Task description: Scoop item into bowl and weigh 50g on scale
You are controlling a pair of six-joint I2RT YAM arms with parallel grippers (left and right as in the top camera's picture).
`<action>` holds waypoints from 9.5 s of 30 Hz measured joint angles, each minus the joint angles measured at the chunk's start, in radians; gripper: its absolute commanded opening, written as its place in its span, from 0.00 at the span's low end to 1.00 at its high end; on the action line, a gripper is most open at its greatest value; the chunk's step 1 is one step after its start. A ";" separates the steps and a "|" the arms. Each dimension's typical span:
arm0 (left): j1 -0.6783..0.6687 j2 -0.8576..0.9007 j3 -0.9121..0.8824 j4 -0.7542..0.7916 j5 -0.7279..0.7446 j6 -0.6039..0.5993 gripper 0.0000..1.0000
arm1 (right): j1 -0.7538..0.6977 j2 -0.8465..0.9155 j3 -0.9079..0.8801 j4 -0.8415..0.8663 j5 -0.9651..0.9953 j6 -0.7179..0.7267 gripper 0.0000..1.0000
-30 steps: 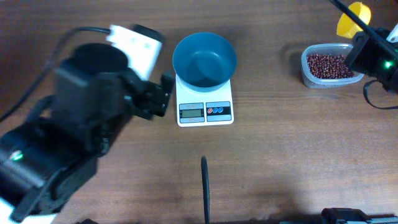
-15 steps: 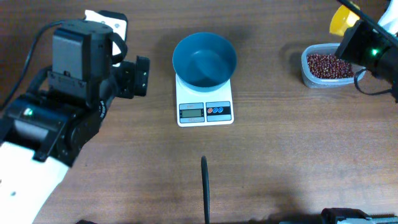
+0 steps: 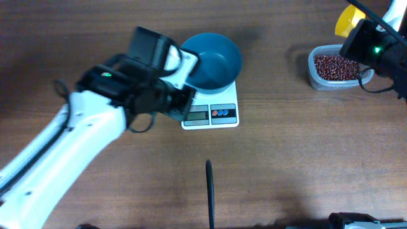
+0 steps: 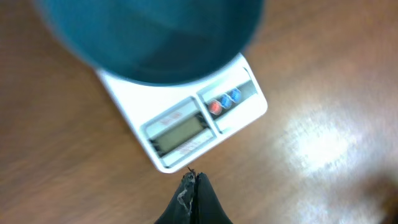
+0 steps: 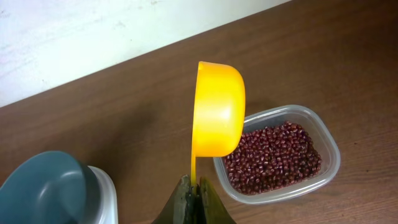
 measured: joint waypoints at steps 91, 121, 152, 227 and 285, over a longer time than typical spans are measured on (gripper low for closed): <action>0.103 -0.069 0.082 0.010 -0.069 -0.005 0.00 | 0.000 0.110 0.000 0.103 0.109 -0.013 0.04; -0.188 0.379 0.032 0.216 -0.144 -0.004 0.00 | -0.100 0.126 0.000 0.147 0.113 -0.065 0.04; -0.188 0.431 0.034 0.282 -0.193 -0.004 0.00 | -0.100 0.126 0.000 0.174 0.113 -0.064 0.04; -0.190 0.377 0.046 0.188 -0.188 -0.004 0.00 | -0.100 0.126 0.000 0.198 0.104 -0.064 0.04; 0.304 -0.088 0.352 -0.665 0.220 0.719 0.99 | -0.102 0.074 0.002 -0.208 -0.298 -0.198 0.04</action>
